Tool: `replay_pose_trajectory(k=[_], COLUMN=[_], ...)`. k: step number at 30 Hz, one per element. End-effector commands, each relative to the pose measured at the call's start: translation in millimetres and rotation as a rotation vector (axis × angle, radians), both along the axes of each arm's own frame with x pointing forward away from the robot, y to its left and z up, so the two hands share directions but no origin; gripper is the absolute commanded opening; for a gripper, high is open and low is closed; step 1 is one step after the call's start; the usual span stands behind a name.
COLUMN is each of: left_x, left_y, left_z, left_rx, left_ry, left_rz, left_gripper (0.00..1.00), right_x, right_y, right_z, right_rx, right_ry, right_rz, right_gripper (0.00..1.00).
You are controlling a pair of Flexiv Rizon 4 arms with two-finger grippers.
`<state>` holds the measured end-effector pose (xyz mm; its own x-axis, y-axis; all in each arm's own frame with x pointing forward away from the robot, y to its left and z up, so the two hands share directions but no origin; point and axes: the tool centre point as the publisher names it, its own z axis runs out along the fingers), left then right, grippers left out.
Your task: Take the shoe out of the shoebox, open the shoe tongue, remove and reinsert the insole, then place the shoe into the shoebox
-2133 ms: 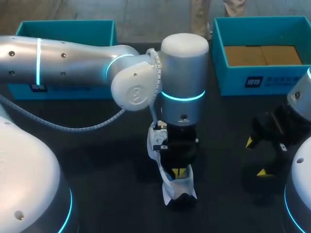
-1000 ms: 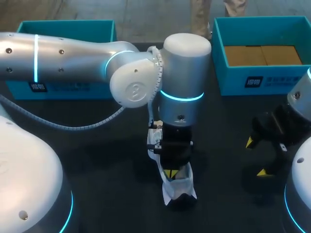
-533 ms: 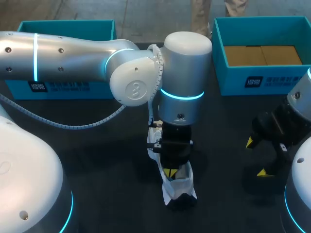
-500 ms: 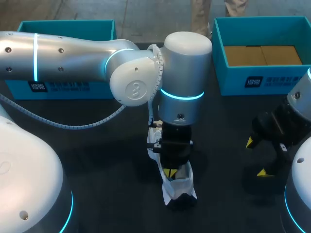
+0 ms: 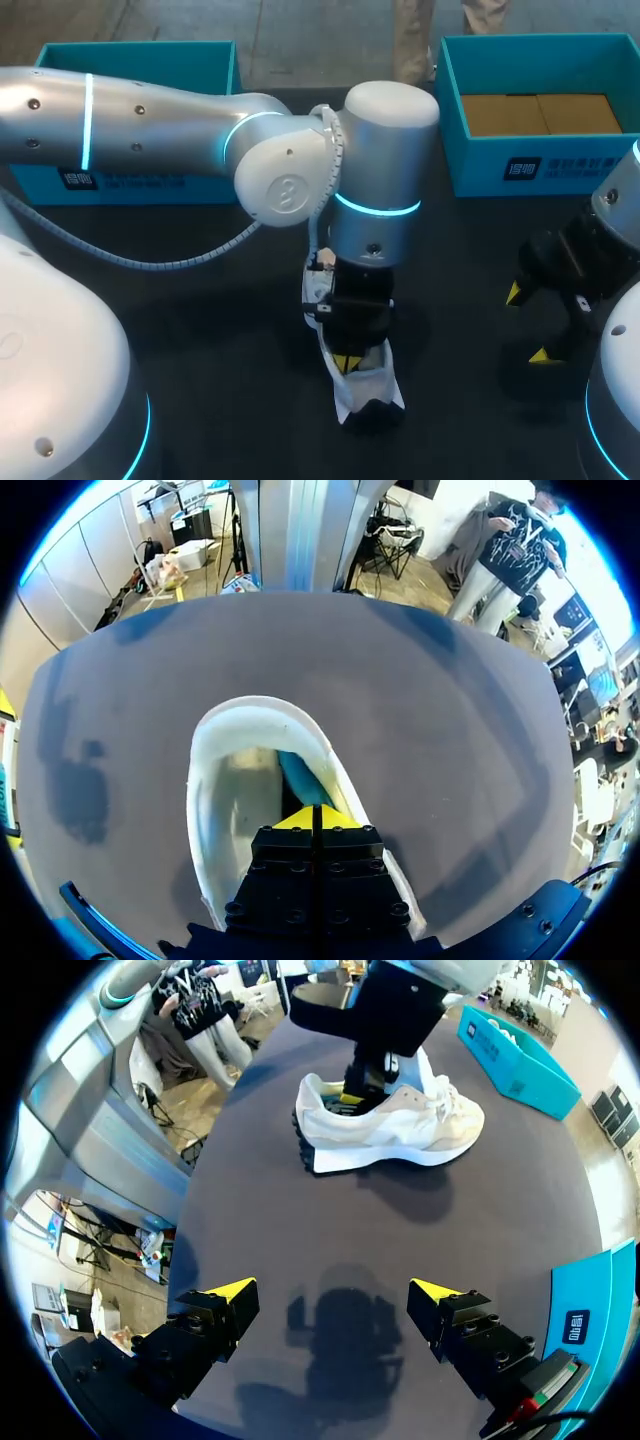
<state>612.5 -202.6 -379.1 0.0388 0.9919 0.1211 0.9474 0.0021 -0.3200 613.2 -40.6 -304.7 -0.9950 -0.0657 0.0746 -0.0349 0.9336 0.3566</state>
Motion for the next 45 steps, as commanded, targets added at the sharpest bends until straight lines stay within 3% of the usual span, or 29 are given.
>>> replay_pose_trajectory(k=[1,9,17,23,37,45], left_x=[-2.4,1.0,10.0,12.2,4.4,5.4], left_y=[-4,-8,-7,-9,-9,-6], left_z=[-13,-21,14,24,-15,-24], left_rx=[0.007,-0.055,-0.09,-0.023,0.064,-0.028], left_ry=[0.01,-0.036,-0.061,-0.074,-0.044,-0.092], left_rz=[-0.003,0.05,0.039,-0.01,-0.047,-0.013], left_gripper=[0.0,0.0,0.0,0.0,0.0,0.0], right_x=[-1.1,-1.1,-1.1,-1.1,-1.1,-1.1], right_y=[0,0,0,0,0,0], right_z=[0,0,0,0,0,0], right_rx=[-0.003,-0.003,-0.003,-0.003,-0.003,-0.003], right_ry=[-0.002,-0.002,-0.002,-0.002,-0.002,-0.002], right_rz=[-0.001,-0.001,-0.001,-0.001,-0.001,-0.001], right_gripper=[1.0,1.0,1.0,1.0,1.0,1.0])
